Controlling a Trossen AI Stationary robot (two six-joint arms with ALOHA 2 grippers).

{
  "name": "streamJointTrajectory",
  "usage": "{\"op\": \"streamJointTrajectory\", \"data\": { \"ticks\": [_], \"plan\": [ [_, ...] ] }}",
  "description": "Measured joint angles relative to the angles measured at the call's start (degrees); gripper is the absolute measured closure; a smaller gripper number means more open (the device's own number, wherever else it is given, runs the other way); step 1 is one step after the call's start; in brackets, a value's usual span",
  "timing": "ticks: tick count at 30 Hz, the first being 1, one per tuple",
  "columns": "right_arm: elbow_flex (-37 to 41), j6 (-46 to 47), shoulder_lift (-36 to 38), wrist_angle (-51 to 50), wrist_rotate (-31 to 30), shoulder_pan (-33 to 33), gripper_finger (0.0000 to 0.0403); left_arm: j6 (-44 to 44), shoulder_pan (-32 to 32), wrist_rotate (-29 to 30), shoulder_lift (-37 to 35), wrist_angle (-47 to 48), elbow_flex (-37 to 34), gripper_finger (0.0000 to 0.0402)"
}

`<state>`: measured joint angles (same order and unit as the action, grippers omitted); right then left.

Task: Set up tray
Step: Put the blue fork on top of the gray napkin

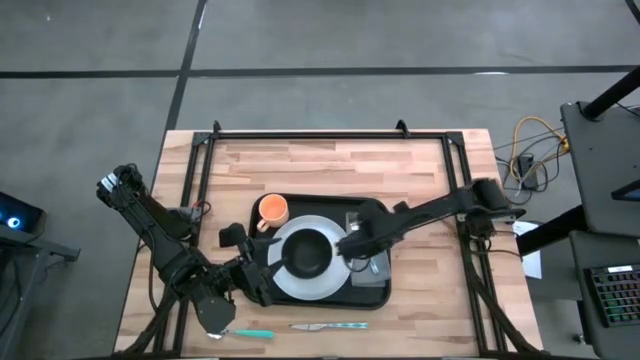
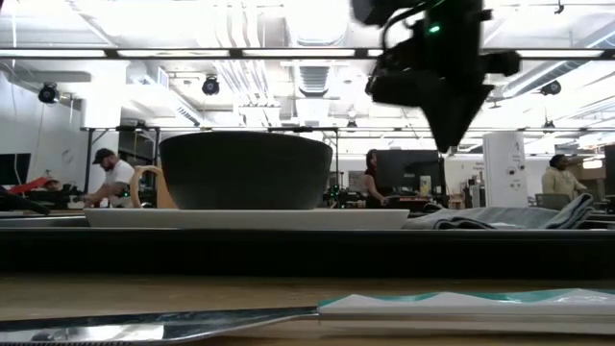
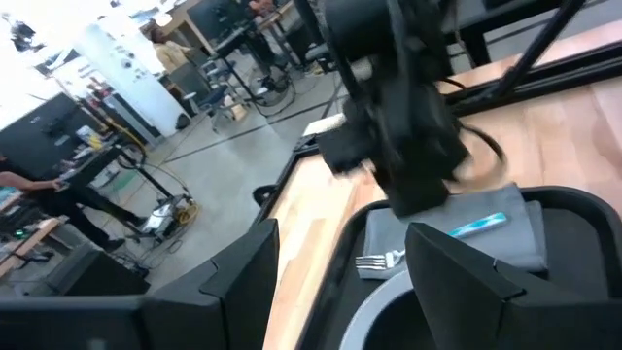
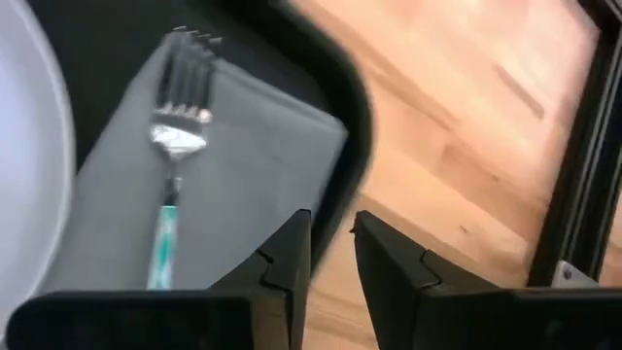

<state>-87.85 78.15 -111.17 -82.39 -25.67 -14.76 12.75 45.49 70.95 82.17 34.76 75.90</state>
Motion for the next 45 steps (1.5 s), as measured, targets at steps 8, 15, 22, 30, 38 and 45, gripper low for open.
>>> {"op": "streamJointTrajectory", "data": {
  "ticks": [8,15,22,30,38,45],
  "plan": [
    [17.88,2.89,13.10,16.43,7.90,-4.36,0.0389,0.86,-0.01,-0.81,0.02,0.00,-0.06,0.0197],
    [21.90,5.08,14.15,24.23,7.76,-7.62,0.0395,0.87,-0.17,-0.77,0.02,0.00,-0.09,0.0197],
    [21.42,3.30,10.93,27.61,8.74,-8.58,0.0395,1.33,-0.17,-0.69,0.02,-0.02,-0.13,0.0197],
    [22.51,2.73,7.01,34.62,12.82,-10.27,0.0395,1.33,-0.17,-0.30,0.02,-0.02,-0.15,0.0197],
    [22.20,5.68,4.39,35.58,15.04,-12.54,0.0395,1.34,-0.17,-0.28,0.02,0.03,-0.15,0.0197],
    [21.09,5.62,4.43,36.76,15.28,-12.86,0.0395,1.33,-0.17,-0.25,0.02,0.00,-0.15,0.0197]
  ]
}}
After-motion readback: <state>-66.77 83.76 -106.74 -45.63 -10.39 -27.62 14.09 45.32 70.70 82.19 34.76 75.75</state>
